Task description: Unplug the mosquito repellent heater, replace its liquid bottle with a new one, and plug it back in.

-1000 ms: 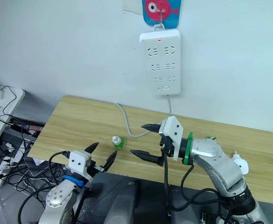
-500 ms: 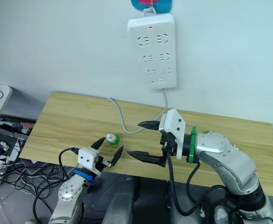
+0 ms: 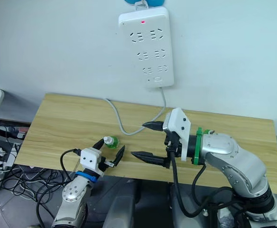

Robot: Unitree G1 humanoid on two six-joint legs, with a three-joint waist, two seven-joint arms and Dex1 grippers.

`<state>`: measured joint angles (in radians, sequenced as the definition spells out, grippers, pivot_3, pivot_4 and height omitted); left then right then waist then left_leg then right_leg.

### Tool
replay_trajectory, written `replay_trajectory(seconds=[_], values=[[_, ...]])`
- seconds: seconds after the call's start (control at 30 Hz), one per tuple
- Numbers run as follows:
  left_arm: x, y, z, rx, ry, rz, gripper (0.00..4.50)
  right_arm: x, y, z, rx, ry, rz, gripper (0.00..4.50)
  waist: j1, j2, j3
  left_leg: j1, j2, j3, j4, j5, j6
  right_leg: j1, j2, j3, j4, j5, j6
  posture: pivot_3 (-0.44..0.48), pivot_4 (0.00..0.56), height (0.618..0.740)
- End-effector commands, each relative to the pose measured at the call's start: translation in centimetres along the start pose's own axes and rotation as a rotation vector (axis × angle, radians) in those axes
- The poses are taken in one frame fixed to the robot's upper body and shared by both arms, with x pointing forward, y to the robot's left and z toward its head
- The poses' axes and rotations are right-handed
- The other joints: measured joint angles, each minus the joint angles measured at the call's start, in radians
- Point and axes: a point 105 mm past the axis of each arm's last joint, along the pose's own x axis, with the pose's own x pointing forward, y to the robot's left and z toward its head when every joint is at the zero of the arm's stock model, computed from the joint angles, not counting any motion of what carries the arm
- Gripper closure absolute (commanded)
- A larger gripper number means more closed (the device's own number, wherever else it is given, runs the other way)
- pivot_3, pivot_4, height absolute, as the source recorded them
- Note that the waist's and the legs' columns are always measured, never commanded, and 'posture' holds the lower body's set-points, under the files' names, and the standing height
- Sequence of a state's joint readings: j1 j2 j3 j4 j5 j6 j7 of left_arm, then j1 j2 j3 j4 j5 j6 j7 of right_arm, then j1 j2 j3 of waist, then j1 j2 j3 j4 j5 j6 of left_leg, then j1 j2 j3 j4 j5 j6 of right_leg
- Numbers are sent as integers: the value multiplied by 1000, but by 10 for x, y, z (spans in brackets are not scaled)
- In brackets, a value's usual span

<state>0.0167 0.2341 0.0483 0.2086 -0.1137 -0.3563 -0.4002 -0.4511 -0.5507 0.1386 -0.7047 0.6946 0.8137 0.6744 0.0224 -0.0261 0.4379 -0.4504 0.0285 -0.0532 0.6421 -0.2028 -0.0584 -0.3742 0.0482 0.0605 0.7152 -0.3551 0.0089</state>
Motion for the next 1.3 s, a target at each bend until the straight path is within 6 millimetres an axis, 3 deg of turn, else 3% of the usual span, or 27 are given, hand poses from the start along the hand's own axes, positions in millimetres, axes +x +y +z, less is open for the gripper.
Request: replay_trajectory(seconds=[0.03, 0.5, 0.6, 0.77, 0.83, 1.03, 1.13, 1.3], values=[[-3, 1, -2, -4, -5, 28, 0, -2, 9, 10, -23, -32, 23, 38, 0, -1, 1, 0, 0, 0, 0, 0, 0, 0, 0, 0, 0, 0, 0, 79, 524, 740], [12, 12, -10, 25, 13, 47, 0, -5, 5, 13, 14, -29, -16, 38, 0, -2, 5, 0, 0, 2, -2, 0, 0, -1, 0, 1, -2, -1, 2, 66, 523, 740], [4, 9, -15, 15, 26, 50, 614, -5, 1, 15, 18, -36, -32, 0, -1, -1, 5, 0, 0, 2, -2, 0, 0, -1, 0, 2, -2, -1, 2, 61, 524, 740], [4, 7, -14, 18, 16, 46, 2094, -6, -1, 14, 18, -29, -45, 0, 0, -1, 5, 0, 0, 2, -3, 0, 0, -1, 0, 2, -3, -2, 4, 63, 517, 740], [6, 7, -12, 23, 8, 45, 2300, -7, -2, 12, 18, -24, -51, 0, 0, -1, 5, 0, 0, 3, -3, 0, 0, -1, 0, 2, -3, -3, 5, 74, 511, 740], [19, 2, 14, 59, -44, -25, 2300, -12, -10, 0, 2, 3, -113, 0, 1, -2, 5, -1, 0, 3, -4, 1, -2, -2, 0, 3, -4, -3, 5, 88, 486, 740], [24, -11, 37, 73, -72, -128, 2300, -14, -12, -6, -6, 18, -146, 0, 2, -2, 4, 0, 0, 2, -5, 2, -3, -2, 0, 2, -4, -3, 5, 105, 474, 740], [25, -38, 78, -52, -66, -390, 2300, -19, -15, -17, -12, 29, -216, 0, 3, -3, 4, 0, 0, 2, -7, 3, -5, -2, 0, 2, -5, -3, 5, 129, 442, 740]])
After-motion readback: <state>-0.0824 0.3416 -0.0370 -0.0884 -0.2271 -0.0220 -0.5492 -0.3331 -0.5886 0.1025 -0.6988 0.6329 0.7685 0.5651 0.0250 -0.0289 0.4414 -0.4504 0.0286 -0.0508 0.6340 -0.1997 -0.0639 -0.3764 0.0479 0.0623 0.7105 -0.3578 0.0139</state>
